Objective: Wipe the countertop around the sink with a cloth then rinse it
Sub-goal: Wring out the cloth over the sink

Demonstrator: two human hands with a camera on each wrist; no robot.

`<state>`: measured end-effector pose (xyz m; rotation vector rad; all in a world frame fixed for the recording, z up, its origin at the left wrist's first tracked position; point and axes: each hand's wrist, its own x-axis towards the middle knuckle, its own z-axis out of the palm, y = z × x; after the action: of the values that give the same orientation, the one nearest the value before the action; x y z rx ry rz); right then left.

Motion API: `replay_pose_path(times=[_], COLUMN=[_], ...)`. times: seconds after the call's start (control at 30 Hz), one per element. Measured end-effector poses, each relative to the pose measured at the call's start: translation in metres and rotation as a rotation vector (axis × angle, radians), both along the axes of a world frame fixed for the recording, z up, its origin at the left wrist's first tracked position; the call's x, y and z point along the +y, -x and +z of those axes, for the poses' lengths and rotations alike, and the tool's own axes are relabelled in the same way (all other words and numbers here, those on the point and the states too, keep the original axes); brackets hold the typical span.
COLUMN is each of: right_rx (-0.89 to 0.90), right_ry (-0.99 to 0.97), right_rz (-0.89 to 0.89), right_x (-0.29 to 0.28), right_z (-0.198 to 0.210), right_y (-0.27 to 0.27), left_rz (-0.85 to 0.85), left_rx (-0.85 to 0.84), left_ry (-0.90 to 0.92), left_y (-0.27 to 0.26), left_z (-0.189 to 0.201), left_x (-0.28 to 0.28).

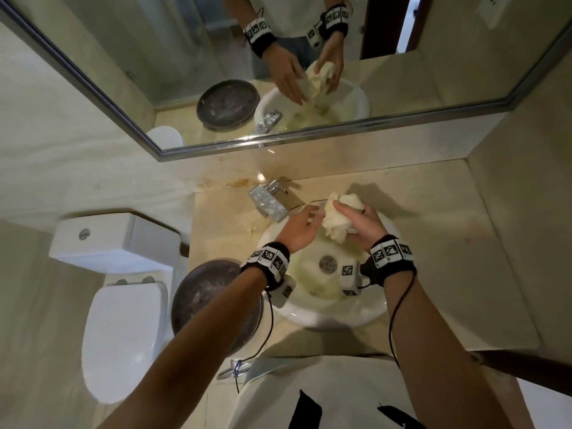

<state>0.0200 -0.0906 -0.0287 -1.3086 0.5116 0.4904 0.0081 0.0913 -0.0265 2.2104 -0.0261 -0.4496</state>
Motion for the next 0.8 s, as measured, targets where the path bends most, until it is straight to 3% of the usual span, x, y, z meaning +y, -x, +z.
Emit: replay_pose_path(times=[0.1,0.17,0.3,0.47,0.63,0.8], right_rx=[-0.065,-0.091,-0.145,-0.207,-0.299,-0.396], right_ry=[-0.033,-0.037,0.016,0.172,0.24,0.181], right_rz=[0.005,0.033,0.063,0.244,0.397,0.33], right_x=[0.018,0.024,0.026,0.022,0.015,0.024], right_z=[0.005,0.006,0.01,0.024,0.05,0.062], right_y=[0.024,0.038,0.052,0.056,0.048,0.045], left_rz=[0.118,0.132,0.148,0.074,0.005,-0.085], left_rx=[0.143,0.168,-0.096,-0.323,-0.353,-0.413], left_ry=[0.245,0.304,0.29,0.133,-0.044,-0.215], left_y=[0.021,0.03,0.033,0.028,0.019,0.015], left_z=[0.011,0.018,0.018,0.05,0.08,0.104], left_x=[-0.006,-0.005,0.004,0.001,-0.003,-0.009])
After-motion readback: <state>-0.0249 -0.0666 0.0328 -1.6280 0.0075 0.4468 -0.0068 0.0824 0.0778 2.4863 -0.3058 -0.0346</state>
